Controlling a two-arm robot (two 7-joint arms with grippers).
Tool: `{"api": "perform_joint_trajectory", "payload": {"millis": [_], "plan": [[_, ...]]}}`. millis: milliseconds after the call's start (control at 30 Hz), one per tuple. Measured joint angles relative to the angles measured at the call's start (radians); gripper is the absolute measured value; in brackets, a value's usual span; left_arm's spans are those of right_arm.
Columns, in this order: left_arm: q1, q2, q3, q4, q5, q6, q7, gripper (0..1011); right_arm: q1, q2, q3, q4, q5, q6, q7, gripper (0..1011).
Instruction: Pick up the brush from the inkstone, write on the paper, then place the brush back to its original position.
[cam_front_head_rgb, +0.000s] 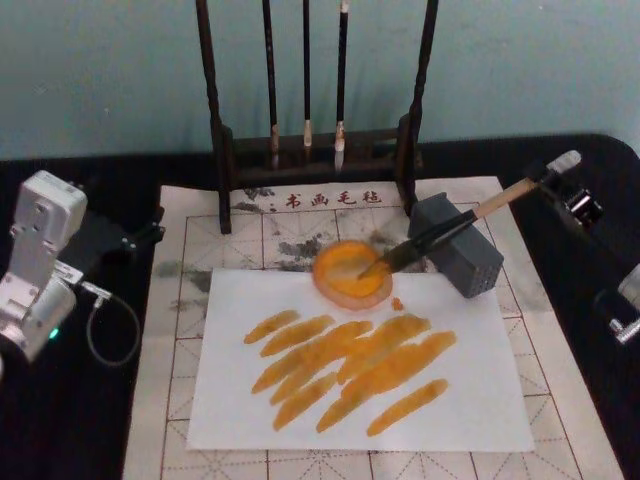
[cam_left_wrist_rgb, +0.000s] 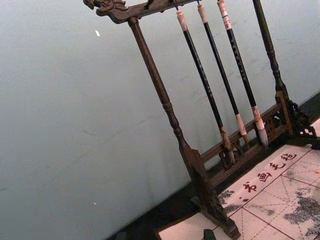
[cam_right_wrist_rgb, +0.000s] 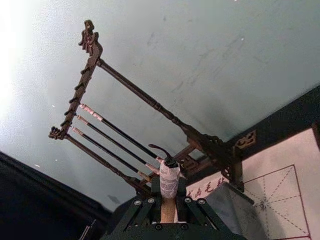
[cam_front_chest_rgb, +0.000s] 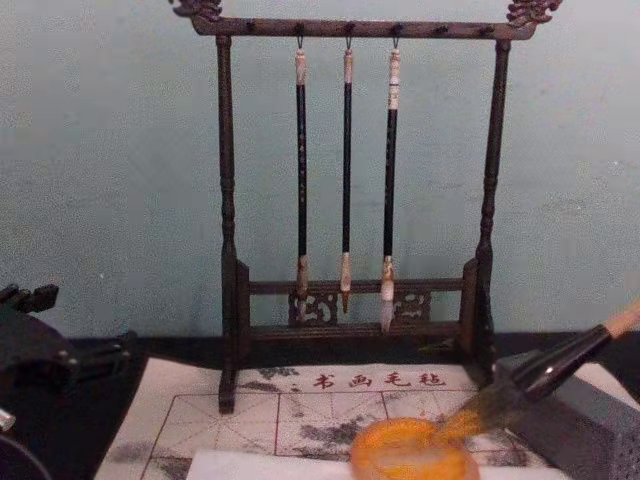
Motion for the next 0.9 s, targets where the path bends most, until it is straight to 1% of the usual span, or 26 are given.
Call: {"api": "perform_joint_trajectory", "payload": {"millis": [233,400,633,900], "plan": [[0.000,0.000,0.000,0.000,0.000,0.000,0.000,1001,0.036,-0.011,-0.036,0.024,0.005,0.010,0.007,184],[0.000,0.000,0.000,0.000,0.000,0.000,0.000,1001,0.070,-0.022,-0.063,0.055,0.011,0.028,0.020,184],[0.000,0.000,0.000,0.000,0.000,0.000,0.000,1001,0.133,-0.046,-0.110,0.120,0.020,0.064,0.059,184],[0.000,0.000,0.000,0.000,0.000,0.000,0.000,1001,0.187,-0.064,-0.156,0.174,0.012,0.086,0.093,184]]}}
